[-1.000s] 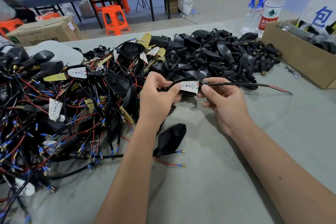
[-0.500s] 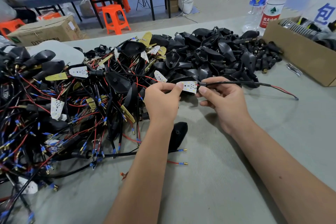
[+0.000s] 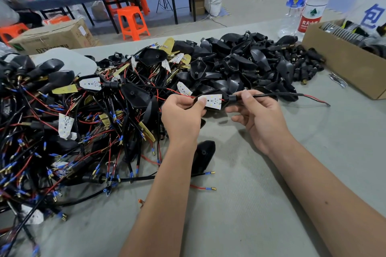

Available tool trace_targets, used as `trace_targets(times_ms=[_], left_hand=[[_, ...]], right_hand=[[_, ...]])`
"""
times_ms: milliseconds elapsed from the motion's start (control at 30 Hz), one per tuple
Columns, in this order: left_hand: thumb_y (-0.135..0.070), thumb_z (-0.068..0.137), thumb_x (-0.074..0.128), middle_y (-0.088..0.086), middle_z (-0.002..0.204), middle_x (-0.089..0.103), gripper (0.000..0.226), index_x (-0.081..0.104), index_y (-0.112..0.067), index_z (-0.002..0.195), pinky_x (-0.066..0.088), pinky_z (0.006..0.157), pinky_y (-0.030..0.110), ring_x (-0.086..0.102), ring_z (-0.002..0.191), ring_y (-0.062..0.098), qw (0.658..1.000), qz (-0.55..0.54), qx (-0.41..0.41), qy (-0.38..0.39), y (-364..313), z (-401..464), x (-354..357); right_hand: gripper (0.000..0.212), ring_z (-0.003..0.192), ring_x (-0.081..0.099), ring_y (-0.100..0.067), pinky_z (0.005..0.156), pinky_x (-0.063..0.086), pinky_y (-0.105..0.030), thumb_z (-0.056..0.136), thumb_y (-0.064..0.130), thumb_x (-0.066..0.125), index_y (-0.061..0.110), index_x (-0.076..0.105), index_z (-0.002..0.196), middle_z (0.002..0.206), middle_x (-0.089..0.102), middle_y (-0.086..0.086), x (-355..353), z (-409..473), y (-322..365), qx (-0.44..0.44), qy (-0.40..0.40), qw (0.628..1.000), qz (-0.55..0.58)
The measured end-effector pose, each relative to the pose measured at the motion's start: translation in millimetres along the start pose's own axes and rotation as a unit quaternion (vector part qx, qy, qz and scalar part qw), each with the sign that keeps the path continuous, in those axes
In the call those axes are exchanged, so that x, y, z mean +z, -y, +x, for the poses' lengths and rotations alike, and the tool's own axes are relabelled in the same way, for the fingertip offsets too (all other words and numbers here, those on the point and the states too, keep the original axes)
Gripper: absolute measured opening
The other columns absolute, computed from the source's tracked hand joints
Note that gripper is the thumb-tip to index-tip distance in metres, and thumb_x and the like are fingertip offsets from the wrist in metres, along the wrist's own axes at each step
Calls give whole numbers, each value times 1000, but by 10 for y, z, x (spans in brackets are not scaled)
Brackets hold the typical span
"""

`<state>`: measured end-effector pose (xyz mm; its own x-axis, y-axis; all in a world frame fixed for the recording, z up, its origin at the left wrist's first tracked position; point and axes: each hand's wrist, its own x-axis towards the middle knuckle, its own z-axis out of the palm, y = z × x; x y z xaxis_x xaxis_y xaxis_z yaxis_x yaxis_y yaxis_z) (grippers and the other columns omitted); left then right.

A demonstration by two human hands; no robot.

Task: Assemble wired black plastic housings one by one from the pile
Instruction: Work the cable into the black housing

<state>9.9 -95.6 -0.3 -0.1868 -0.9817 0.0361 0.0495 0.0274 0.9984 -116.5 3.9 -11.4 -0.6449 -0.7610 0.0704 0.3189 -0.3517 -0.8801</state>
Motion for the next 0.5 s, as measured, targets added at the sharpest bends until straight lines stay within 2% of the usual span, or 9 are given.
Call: trace_targets(times_ms=[133, 267, 333, 400, 500], left_hand=[[-6, 80, 87, 1, 76, 72, 34, 56, -8, 93, 64, 72, 35, 71, 60, 7, 1000, -5, -1, 27, -27, 24, -56], [-2, 82, 83, 13, 89, 70, 23, 65, -6, 95, 59, 68, 23, 70, 75, 14, 993, 4, -26, 112, -86, 84, -183], [0, 84, 81, 12, 88, 69, 19, 69, -7, 97, 59, 66, 21, 68, 74, 12, 986, 38, -23, 158, -115, 116, -251], [1, 82, 81, 6, 84, 69, 19, 73, -10, 96, 57, 65, 20, 65, 72, 10, 976, 102, 12, 191, -138, 152, -304], [3, 80, 80, -3, 89, 71, 24, 76, -15, 95, 55, 81, 23, 66, 83, 9, 944, 208, 100, 237, -173, 172, -349]], right_hand=[[20, 74, 74, -23, 54, 56, -23, 105, 16, 54, 0, 66, 101, 95, 75, -17, -19, 12, 3, 4, 2, 1000, 12], [21, 71, 72, -22, 54, 57, -24, 105, 16, 54, 3, 68, 98, 92, 76, -12, -39, 20, -1, 4, 17, 1000, 20], [20, 69, 72, -21, 55, 57, -24, 105, 13, 54, 4, 69, 96, 92, 76, -11, -45, 24, -6, 5, 28, 999, 16], [21, 69, 71, -20, 55, 57, -24, 104, 12, 54, 4, 70, 94, 92, 75, -13, -42, 27, -14, 9, 43, 999, 7], [20, 69, 70, -21, 55, 57, -24, 103, 12, 54, 3, 68, 92, 92, 72, -16, -38, 23, -29, 15, 70, 997, -7]])
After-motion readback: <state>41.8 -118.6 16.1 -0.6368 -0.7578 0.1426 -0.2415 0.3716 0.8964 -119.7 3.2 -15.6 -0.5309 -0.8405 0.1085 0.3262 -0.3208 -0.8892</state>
